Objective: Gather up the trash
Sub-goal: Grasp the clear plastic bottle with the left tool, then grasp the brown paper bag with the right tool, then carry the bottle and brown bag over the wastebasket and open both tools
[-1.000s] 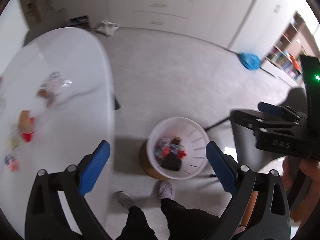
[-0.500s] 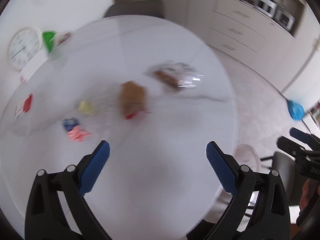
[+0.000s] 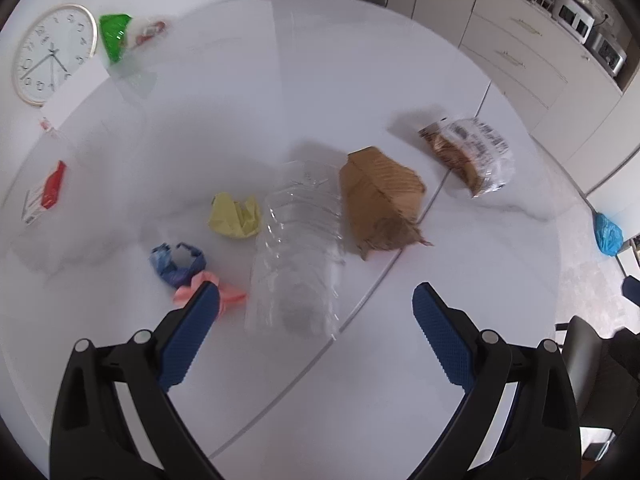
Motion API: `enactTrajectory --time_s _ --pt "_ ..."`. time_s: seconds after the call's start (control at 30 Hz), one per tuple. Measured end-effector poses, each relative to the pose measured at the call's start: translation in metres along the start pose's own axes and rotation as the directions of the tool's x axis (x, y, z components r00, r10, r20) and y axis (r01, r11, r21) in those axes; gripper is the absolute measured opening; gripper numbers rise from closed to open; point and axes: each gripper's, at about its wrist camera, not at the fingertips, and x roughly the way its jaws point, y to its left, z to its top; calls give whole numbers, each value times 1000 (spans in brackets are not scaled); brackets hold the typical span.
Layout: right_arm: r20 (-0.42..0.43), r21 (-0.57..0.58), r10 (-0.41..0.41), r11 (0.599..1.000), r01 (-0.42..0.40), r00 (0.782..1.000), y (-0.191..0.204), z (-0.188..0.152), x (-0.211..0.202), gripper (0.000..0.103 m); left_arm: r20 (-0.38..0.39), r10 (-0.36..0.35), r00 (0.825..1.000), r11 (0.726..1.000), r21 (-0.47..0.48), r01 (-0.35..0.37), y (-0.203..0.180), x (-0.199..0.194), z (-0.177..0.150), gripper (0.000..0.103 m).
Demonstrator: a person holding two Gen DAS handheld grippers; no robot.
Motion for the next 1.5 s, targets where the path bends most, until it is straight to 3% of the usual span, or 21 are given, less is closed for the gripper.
enactTrajectory --time_s 0.23,0.33,0.57,0.8,0.97,1.0,1.07,1.13,1.3,1.5 --pt "-46 -27 -4 1000 3 999 14 19 26 94 -63 17 998 999 53 -13 6 43 12 86" --pt "-65 -34 0 999 -2 998 18 29 40 94 -87 -8 996 998 58 13 6 50 13 62" --pt "-102 -70 44 996 -51 994 36 57 73 94 -73 -38 997 999 -8 37 17 41 11 61" --pt "-148 -90 112 988 -126 983 68 93 122 94 -24 -42 999 994 -98 39 39 4 -5 61" --pt "-182 -123 95 985 -118 979 95 104 155 94 3 -35 999 987 -156 35 55 -20 -14 61" --pt "-193 -132 86 985 -113 977 100 104 161 92 4 -29 1000 987 -155 30 57 -21 -13 61" --pt "-216 -153 70 983 -104 974 108 103 172 78 10 -16 1000 988 -153 17 62 -25 -13 61" --pt "-240 -164 62 981 -104 969 112 100 179 56 12 -17 1000 988 -153 19 63 -28 -16 61" --pt "-223 -146 93 981 -128 970 108 92 167 52 17 -11 1000 992 -129 13 53 -34 -20 61" --pt "-145 -109 97 987 -114 985 80 64 109 52 29 -55 998 997 -45 56 16 -46 -27 61"
